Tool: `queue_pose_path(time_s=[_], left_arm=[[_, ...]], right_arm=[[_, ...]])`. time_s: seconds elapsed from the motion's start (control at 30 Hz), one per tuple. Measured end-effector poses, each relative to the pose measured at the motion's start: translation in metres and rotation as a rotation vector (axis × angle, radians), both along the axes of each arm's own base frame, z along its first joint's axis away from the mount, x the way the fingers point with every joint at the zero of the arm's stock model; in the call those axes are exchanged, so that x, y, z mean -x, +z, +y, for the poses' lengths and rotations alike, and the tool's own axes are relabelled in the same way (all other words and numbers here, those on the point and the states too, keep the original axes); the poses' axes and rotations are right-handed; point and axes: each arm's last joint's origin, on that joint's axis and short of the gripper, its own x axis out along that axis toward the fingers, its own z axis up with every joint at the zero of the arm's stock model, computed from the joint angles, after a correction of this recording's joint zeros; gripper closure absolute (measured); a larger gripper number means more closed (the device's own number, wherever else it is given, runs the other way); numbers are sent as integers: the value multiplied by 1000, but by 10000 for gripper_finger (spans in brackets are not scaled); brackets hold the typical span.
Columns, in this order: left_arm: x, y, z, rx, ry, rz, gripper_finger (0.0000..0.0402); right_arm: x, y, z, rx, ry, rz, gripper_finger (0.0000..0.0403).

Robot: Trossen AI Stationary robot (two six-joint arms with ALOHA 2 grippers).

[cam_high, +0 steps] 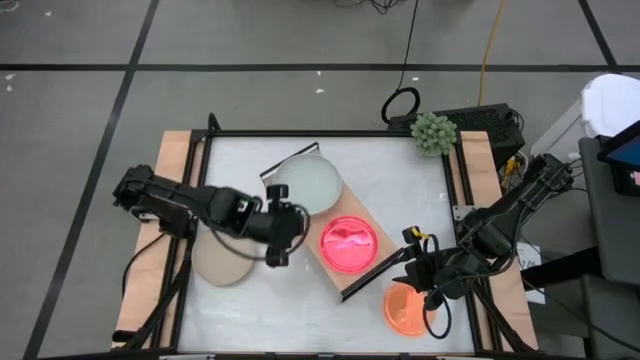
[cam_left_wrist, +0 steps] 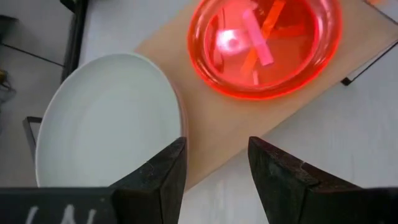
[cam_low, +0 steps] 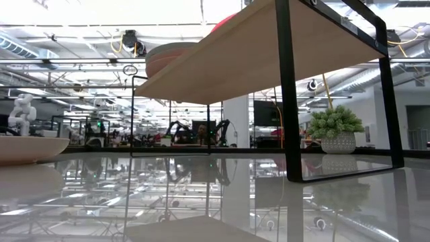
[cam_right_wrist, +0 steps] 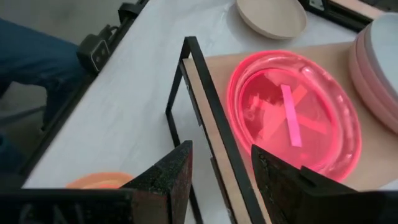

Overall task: Place and stack plates onto a shelf
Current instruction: Stack the small orange plate on top of the small pink plate on the shelf

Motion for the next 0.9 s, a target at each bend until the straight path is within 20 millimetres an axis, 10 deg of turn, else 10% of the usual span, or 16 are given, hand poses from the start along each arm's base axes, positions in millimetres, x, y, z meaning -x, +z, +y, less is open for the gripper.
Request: queue_pose_path(time_s=[0.4, 0.9], left_arm=[[13, 4, -62, -49, -80, -157, 224], [7, -14, -91, -82, -106, -163, 225]], right_arm=[[21, 2, 29, -146, 69, 12, 255], [48, -34, 77, -243, 47, 274, 255]])
